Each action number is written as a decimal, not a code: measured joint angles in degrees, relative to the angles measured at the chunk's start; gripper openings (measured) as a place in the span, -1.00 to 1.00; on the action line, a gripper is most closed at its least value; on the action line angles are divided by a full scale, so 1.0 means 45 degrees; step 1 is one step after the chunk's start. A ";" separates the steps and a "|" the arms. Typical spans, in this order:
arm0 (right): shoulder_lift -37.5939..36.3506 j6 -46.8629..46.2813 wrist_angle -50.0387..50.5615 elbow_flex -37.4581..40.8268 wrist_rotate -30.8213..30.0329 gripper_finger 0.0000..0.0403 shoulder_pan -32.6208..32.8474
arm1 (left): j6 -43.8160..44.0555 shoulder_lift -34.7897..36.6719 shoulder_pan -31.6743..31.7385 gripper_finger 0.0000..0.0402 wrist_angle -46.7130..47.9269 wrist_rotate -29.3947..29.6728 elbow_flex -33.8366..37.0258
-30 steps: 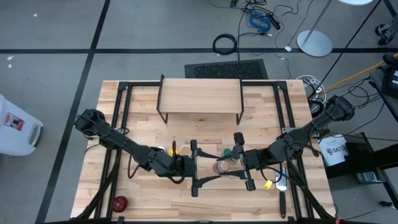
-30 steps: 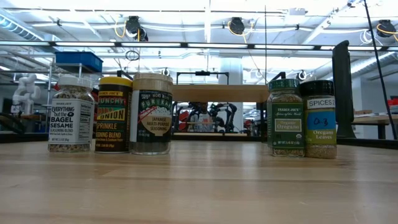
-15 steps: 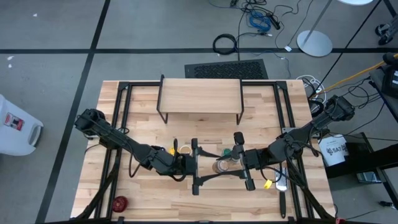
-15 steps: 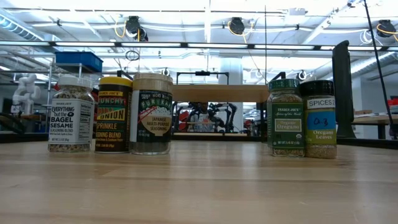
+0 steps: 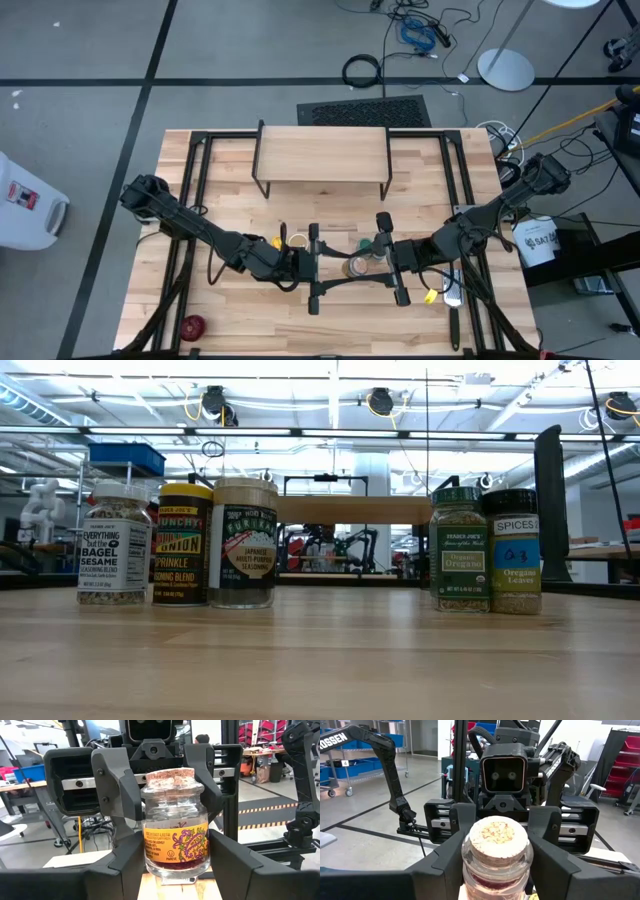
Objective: Shelf spices
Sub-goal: Put the transparent seasoning bottle on the shelf
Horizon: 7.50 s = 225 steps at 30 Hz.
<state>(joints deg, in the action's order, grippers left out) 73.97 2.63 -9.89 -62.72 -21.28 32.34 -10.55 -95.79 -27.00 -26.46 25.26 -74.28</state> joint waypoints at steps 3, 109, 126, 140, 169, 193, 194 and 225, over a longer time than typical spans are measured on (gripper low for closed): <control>-0.0005 -0.0041 0.0058 0.0000 0.0005 -0.13 0.0000 | -0.0010 0.0000 0.0005 0.01 0.0013 0.0000 0.0000; 0.0835 -0.1149 0.1556 0.0005 -0.2574 0.52 0.0204 | 0.1188 0.1817 0.0025 0.02 0.3386 -0.0311 -0.0005; 0.0840 0.0340 -0.0684 0.0005 -0.1938 0.52 0.0753 | 0.0840 0.1817 -0.0136 0.02 0.2895 -0.0505 -0.0005; 0.1486 0.0952 -0.2091 0.0005 -0.2023 0.40 0.0423 | 0.0887 0.1690 -0.0087 0.02 0.2895 -0.0507 -0.0005; 0.1515 0.1806 -0.2559 0.0010 -0.3152 0.52 0.0593 | 0.0505 0.1646 -0.0178 0.02 0.2957 -0.0234 -0.0010; 0.1491 0.1889 -0.2720 -0.0005 -0.2832 0.26 0.0578 | 0.0499 0.1617 -0.0253 0.02 0.2934 -0.0317 0.0015; 0.1491 0.1889 -0.2715 0.0000 -0.2832 0.23 0.0578 | 0.0503 0.1617 -0.0253 0.02 0.2934 -0.0316 0.0015; 0.1496 0.2006 -0.3094 0.0000 -0.2267 -0.18 0.0549 | 0.0563 0.1647 -0.0253 0.02 0.2754 -0.0330 0.0000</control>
<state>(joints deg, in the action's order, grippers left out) 80.71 11.66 -23.82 -62.72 -31.48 34.81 -8.01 -88.38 -28.14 -14.06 23.77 -74.28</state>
